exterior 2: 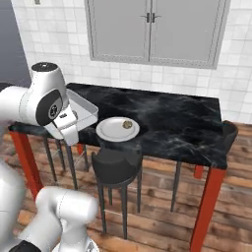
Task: Place two dumplings into each of the tupperware containers and then place the containers in the fridge.
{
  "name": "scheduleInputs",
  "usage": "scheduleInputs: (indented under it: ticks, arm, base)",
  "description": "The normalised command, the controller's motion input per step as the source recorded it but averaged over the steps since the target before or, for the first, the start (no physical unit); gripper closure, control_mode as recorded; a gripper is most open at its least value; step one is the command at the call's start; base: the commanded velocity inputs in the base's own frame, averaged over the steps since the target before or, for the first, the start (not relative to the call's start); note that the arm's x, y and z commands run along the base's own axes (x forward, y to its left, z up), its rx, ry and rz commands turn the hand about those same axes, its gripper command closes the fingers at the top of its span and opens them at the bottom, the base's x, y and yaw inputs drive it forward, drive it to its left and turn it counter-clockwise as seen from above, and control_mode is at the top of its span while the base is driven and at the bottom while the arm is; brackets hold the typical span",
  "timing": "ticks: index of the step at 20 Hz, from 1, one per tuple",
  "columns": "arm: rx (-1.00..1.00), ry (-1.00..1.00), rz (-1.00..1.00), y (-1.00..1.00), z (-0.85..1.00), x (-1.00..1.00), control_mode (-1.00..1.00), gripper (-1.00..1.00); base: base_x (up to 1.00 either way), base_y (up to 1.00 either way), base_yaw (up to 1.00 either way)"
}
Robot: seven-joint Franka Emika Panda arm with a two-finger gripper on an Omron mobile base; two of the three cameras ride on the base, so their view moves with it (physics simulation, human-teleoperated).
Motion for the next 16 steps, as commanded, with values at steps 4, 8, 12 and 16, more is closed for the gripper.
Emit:
scheduleInputs:
  ticks: [4,8,12,16]
  arm:
    - [0.0,0.0,0.0,0.0,0.0,0.0,1.0,1.0]
    - [0.0,0.0,0.0,0.0,0.0,0.0,1.0,1.0]
    - [0.0,0.0,0.0,0.0,0.0,0.0,1.0,1.0]
    - [0.0,0.0,0.0,0.0,0.0,0.0,1.0,1.0]
  base:
    - [-0.53,0.81,0.83]
    - [-0.36,0.66,0.94]
    - [-0.17,0.66,0.91]
    - [0.42,0.33,0.57]
